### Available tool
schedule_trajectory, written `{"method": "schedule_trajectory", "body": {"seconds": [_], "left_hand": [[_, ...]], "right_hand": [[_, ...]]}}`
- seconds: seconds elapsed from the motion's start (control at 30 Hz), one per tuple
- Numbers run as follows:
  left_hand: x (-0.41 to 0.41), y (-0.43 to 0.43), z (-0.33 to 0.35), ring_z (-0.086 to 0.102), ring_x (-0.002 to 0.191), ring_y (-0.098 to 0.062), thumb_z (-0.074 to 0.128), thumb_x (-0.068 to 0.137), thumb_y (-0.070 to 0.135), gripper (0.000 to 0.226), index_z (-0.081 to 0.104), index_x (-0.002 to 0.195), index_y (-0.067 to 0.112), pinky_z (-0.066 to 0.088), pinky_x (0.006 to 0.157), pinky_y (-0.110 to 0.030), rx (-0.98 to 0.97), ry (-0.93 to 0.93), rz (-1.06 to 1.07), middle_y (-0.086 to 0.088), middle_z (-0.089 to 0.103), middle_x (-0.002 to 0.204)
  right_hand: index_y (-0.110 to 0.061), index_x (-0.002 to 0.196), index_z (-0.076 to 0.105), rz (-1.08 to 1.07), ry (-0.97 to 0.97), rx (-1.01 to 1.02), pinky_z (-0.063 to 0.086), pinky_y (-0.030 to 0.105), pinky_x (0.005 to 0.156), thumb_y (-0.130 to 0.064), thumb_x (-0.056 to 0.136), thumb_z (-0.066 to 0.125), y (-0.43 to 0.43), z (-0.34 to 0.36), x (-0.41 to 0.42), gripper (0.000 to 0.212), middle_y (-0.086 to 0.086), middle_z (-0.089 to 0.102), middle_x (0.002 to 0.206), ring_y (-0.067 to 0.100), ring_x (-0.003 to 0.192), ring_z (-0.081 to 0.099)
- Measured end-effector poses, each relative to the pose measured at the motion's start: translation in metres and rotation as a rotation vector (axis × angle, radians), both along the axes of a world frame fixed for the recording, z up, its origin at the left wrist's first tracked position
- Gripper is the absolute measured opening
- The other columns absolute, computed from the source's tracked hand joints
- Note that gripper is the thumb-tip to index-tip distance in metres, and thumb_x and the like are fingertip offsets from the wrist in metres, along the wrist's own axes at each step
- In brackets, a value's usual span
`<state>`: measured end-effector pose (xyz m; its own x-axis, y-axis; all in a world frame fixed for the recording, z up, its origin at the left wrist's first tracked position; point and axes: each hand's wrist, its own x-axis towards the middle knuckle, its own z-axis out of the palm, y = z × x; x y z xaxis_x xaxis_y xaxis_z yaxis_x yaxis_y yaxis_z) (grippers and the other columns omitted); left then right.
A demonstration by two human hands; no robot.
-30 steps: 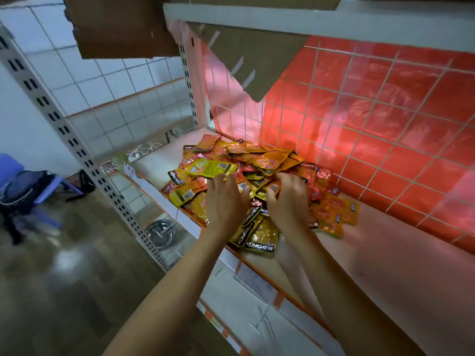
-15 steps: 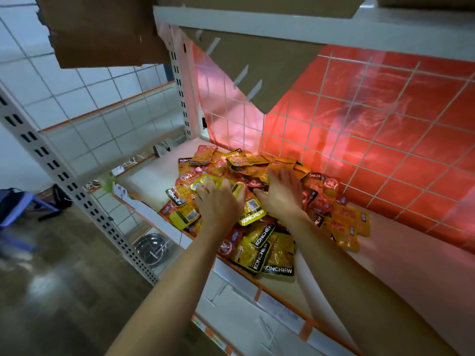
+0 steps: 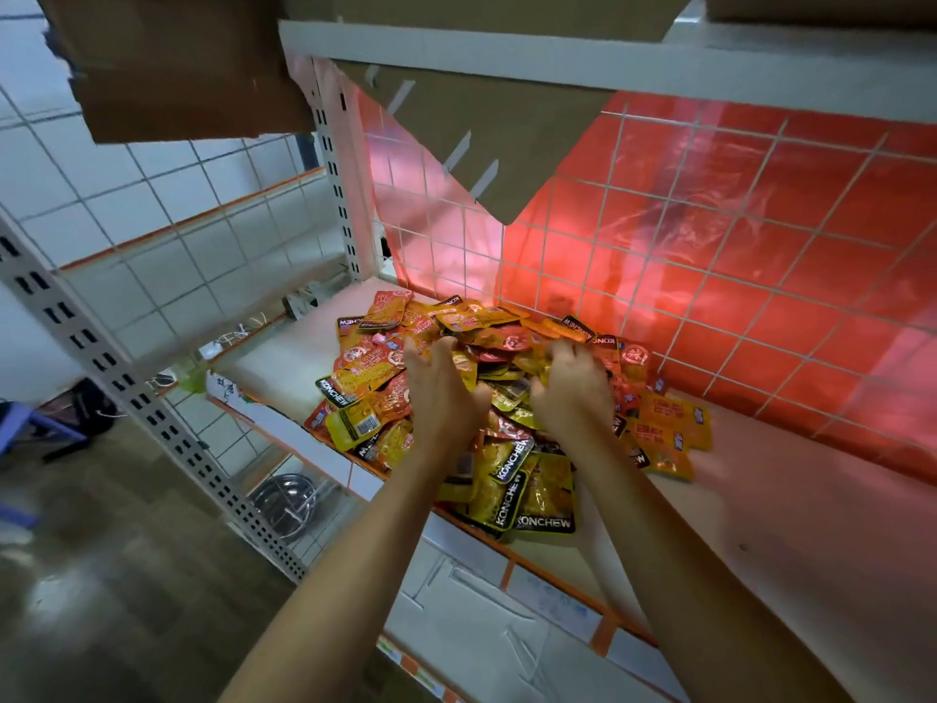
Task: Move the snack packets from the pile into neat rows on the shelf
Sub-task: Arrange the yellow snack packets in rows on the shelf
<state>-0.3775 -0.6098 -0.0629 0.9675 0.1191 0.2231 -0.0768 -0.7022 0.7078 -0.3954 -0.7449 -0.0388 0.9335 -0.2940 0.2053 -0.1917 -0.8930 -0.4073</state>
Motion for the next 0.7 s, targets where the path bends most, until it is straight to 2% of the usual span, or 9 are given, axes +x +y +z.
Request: {"method": "schedule_trajectory", "body": {"seconds": [0.13,0.23,0.3,0.37,0.43,0.47,0.57,0.63,0.7], "left_hand": [[-0.006,-0.011,-0.005,0.044,0.124,-0.033,0.066,0.079,0.012,0.051,0.049,0.127,0.001,0.036,0.096,-0.033,-0.067,-0.097,-0.068,-0.021,0.048,0.132],[-0.010,-0.020,-0.001,0.053,0.110,-0.029,0.061,0.082,0.005,0.039,0.055,0.120,-0.001,0.029,0.079,-0.019,-0.092,-0.239,-0.076,-0.017,0.058,0.117],[-0.013,-0.027,0.004,0.055,0.103,-0.028,0.056,0.083,0.006,0.034,0.056,0.117,-0.001,0.033,0.077,-0.021,-0.135,-0.329,-0.116,-0.016,0.061,0.111],[-0.016,-0.035,0.009,0.058,0.098,-0.026,0.050,0.083,0.012,0.036,0.057,0.118,0.003,0.045,0.079,-0.032,-0.228,-0.363,-0.158,-0.013,0.063,0.109],[-0.021,-0.046,0.016,0.061,0.091,-0.022,0.047,0.083,0.016,0.036,0.058,0.117,0.009,0.050,0.074,-0.035,-0.447,-0.275,-0.169,-0.008,0.064,0.105],[-0.024,-0.053,0.021,0.061,0.085,-0.018,0.047,0.081,0.018,0.035,0.059,0.113,0.012,0.050,0.070,-0.034,-0.602,-0.190,-0.165,-0.005,0.065,0.102],[-0.027,-0.070,0.029,0.057,0.076,-0.018,0.049,0.082,0.016,0.029,0.064,0.107,0.015,0.046,0.068,-0.032,-1.135,0.124,-0.130,-0.004,0.064,0.091],[-0.030,-0.075,0.029,0.055,0.067,-0.021,0.050,0.089,0.012,0.024,0.065,0.108,0.012,0.045,0.061,-0.030,-1.255,0.318,-0.157,-0.005,0.059,0.079],[-0.037,-0.077,0.029,0.053,0.057,-0.021,0.053,0.091,0.015,0.011,0.064,0.090,0.010,0.044,0.056,-0.028,-1.276,0.481,-0.246,-0.005,0.051,0.068]], "right_hand": [[-0.015,0.135,0.046,0.017,0.004,0.107,0.040,0.038,0.098,-0.022,0.090,0.060,-0.009,-0.001,-0.023,0.048,0.011,0.048,0.130,0.030,0.119,0.048],[-0.013,0.134,0.049,-0.028,-0.061,0.203,0.041,0.037,0.094,-0.011,0.090,0.054,-0.012,-0.002,-0.034,0.044,0.012,0.053,0.128,0.032,0.117,0.050],[-0.009,0.133,0.051,-0.110,-0.115,0.296,0.042,0.035,0.091,-0.005,0.089,0.050,-0.017,0.000,-0.041,0.044,0.015,0.058,0.125,0.032,0.115,0.053],[-0.007,0.127,0.055,-0.159,-0.168,0.433,0.043,0.032,0.081,-0.003,0.088,0.050,-0.023,0.003,-0.048,0.040,0.014,0.064,0.112,0.031,0.101,0.059],[-0.010,0.113,0.060,-0.156,-0.192,0.610,0.042,0.029,0.065,-0.003,0.086,0.053,-0.027,0.007,-0.056,0.030,0.005,0.065,0.093,0.021,0.078,0.059],[-0.013,0.106,0.061,-0.147,-0.200,0.728,0.044,0.028,0.063,-0.002,0.084,0.055,-0.028,0.008,-0.059,0.026,0.004,0.065,0.090,0.017,0.074,0.059],[-0.014,0.101,0.062,-0.163,-0.215,1.109,0.053,0.036,0.069,0.005,0.078,0.056,-0.028,0.007,-0.067,0.030,0.008,0.069,0.090,0.023,0.078,0.066],[-0.011,0.103,0.062,-0.195,-0.234,1.202,0.053,0.040,0.069,0.007,0.077,0.055,-0.034,0.005,-0.072,0.032,0.009,0.070,0.088,0.025,0.077,0.066],[-0.013,0.097,0.062,-0.215,-0.258,1.245,0.052,0.043,0.071,0.008,0.078,0.055,-0.042,0.001,-0.079,0.030,0.010,0.070,0.087,0.026,0.077,0.065]]}}
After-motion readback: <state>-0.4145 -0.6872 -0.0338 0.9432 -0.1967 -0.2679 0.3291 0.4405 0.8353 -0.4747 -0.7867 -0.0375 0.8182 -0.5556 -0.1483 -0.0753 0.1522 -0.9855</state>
